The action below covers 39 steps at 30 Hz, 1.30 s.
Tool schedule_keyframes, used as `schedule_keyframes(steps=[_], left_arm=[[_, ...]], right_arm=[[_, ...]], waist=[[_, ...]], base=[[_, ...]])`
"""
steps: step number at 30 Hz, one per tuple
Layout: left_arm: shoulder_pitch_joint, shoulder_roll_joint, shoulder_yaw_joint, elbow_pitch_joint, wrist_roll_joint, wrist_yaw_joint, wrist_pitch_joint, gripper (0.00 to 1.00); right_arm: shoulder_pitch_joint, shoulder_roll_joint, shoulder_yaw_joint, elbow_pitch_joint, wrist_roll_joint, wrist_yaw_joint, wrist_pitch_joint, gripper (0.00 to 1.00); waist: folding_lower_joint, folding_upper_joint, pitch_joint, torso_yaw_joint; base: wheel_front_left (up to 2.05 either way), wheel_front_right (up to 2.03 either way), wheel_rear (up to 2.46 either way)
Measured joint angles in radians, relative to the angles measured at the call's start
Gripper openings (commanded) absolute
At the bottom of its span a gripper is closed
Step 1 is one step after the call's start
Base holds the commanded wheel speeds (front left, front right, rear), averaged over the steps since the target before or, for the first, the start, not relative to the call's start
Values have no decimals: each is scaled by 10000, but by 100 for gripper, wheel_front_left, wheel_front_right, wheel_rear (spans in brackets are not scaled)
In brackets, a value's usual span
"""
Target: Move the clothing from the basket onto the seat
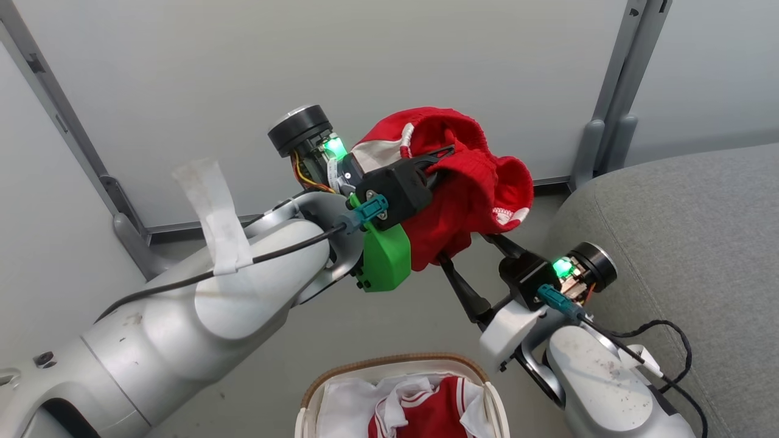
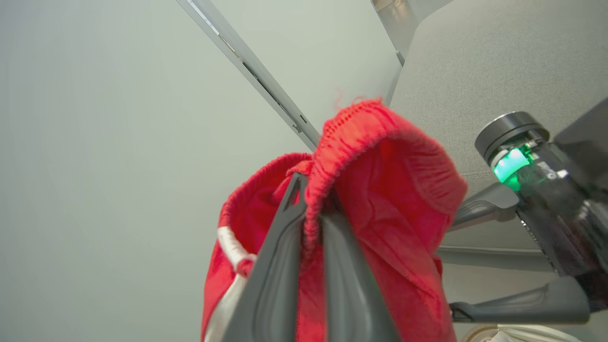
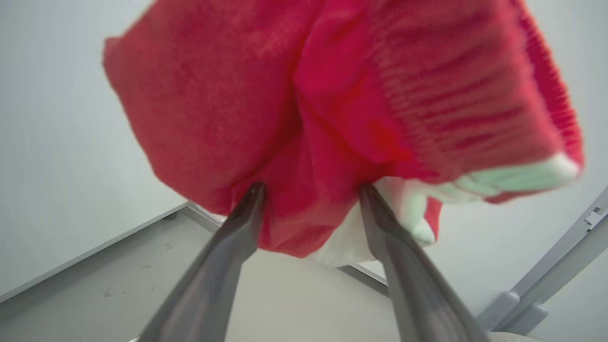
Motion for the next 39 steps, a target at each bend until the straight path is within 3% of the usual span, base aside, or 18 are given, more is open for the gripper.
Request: schedule_keyframes(steps=[2, 3, 4, 5, 7, 19, 31, 32, 33, 34, 35, 36, 39], left_arm=[[9, -13, -31, -69, -75, 0, 12, 0], [14, -17, -46, -96, -113, 0, 12, 0], [17, -15, -52, -100, -144, 0, 13, 0], [26, -8, -52, -96, -190, 0, 13, 0], [61, 33, -42, -54, -272, 0, 13, 0], [593, 481, 197, 907, -874, 169, -107, 0], [1816, 245, 652, 1891, -1931, 341, -838, 0], [1946, 199, 681, 1935, -2029, 362, -894, 3], [2109, 169, 698, 1979, -2121, 387, -978, 25], [2281, 138, 732, 2013, -2201, 416, -1068, 40], [2424, 107, 759, 2034, -2270, 437, -1124, 76], [2608, 63, 782, 2063, -2320, 441, -1195, 96], [3130, -84, 903, 2113, -2487, 558, -1377, 100]], right_arm=[[-126, 0, 4, 196, 173, 0, 0, 100], [-192, -2, 8, 272, 286, 0, 0, 91], [-260, -2, 29, 330, 357, 0, 2, 46], [-333, -6, 69, 382, 437, 0, 0, 26], [-400, -2, 155, 458, 533, 0, 0, 0], [-455, -2, 272, 472, 654, 0, 0, 0], [-428, -2, -136, 119, 721, 0, 0, 0], [-429, -2, -184, 94, 713, 0, 0, 0], [-429, -2, -255, 67, 692, 0, 0, 0], [-429, -2, -341, 31, 658, 0, 0, 0], [-429, -2, -412, 12, 635, 0, 0, 0], [-429, -2, -491, -6, 621, 0, 0, 0], [-437, 2, -761, -67, 504, 0, 0, 0]], waist=[[0, 0, -8, 24], [0, 0, -9, 35], [0, 0, -8, 42], [0, 0, -5, 50], [0, 1, -2, 54], [0, 0, 75, -90], [0, 0, 170, -264], [0, 1, 172, -271], [0, 0, 172, -276], [0, 0, 170, -279], [0, 0, 167, -279], [0, 0, 167, -280], [0, 0, 171, -286]], base=[[0, 0, 0], [0, 0, 0], [0, 0, 0], [0, 0, 0], [0, 0, 0], [0, 0, 0], [0, 0, 0], [0, 0, 0], [0, 0, 0], [0, 0, 0], [0, 0, 0], [0, 0, 0], [0, 0, 0]])
